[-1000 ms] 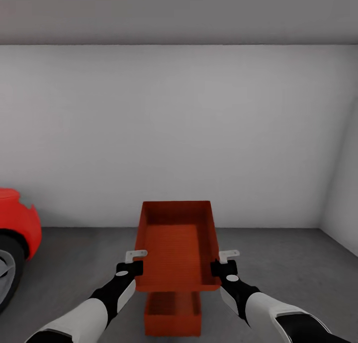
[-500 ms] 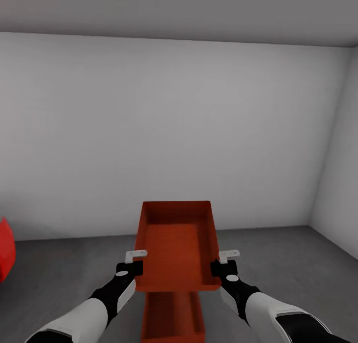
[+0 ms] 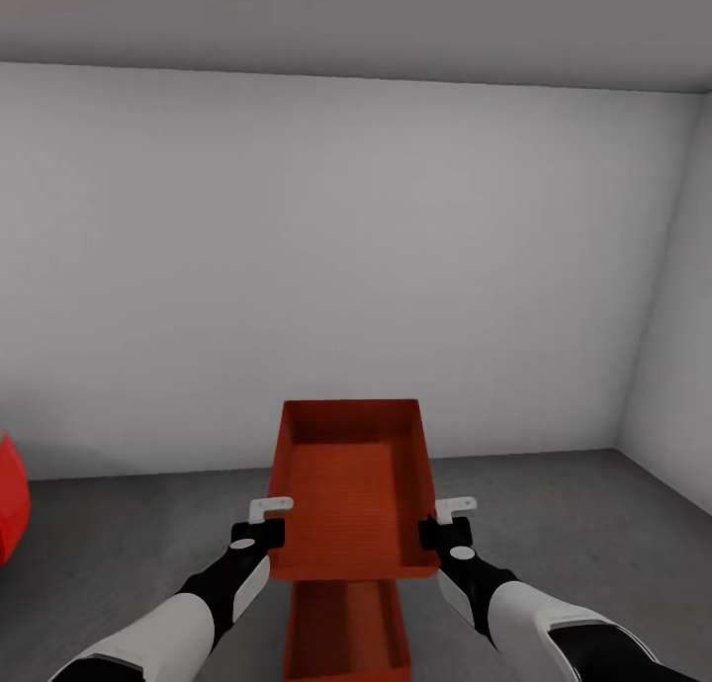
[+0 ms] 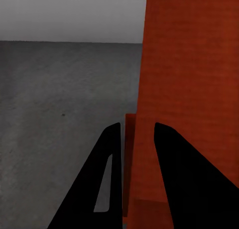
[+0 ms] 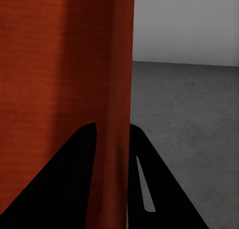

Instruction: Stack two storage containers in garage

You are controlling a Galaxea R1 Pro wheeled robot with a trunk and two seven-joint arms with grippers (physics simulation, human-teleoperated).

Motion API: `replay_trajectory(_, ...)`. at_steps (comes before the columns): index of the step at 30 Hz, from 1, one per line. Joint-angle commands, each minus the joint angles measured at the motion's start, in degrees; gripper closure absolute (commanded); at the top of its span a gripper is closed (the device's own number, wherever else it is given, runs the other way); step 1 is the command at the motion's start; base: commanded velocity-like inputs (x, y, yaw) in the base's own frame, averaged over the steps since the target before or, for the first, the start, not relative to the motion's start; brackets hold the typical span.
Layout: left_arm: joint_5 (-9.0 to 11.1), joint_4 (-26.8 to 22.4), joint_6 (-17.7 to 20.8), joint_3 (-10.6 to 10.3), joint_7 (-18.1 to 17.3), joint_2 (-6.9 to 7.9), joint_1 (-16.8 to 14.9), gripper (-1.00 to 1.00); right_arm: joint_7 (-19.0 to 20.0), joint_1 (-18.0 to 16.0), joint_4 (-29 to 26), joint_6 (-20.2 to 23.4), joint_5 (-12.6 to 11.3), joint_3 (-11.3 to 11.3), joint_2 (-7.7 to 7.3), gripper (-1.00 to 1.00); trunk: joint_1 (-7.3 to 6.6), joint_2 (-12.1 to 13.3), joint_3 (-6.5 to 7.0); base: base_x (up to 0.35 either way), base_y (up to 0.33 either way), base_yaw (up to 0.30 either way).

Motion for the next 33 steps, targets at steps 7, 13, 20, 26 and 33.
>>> replay_trajectory(7, -0.6, -3.3, -0.5, 1.5, 0.7, -0.01, -0.1, 1.00, 0.1, 0.0, 0.2, 0.2, 0.7, -0.7, 0.09, 1.00, 0.00, -0.1, -0.08, 0.010, 0.058, 0.000)
replay_trajectory(13, -0.6, -3.2, -0.5, 1.5, 0.7, -0.01, -0.1, 1.00, 0.1, 0.0, 0.2, 0.2, 0.8, -0.7, 0.09, 1.00, 0.00, -0.1, -0.08, 0.064, 0.226, 0.000)
replay_trajectory(20, -0.6, -3.3, -0.6, 1.5, 0.7, -0.01, -0.1, 1.00, 0.1, 0.0, 0.2, 0.2, 0.7, -0.7, 0.09, 1.00, 0.00, -0.1, -0.08, 0.014, 0.058, 0.000)
replay_trajectory(26, -0.6, -3.3, -0.6, 1.5, 0.7, -0.01, -0.1, 1.00, 0.1, 0.0, 0.2, 0.2, 0.7, -0.7, 0.09, 1.00, 0.00, -0.1, -0.08, 0.001, 0.004, 0.111)
replay_trajectory(33, -0.6, -3.3, -0.5, 1.5, 0.7, -0.01, -0.1, 1.00, 0.1, 0.0, 0.2, 0.2, 0.7, -0.7, 0.09, 1.00, 0.00, -0.1, -0.08, 0.000, 0.000, 0.143)
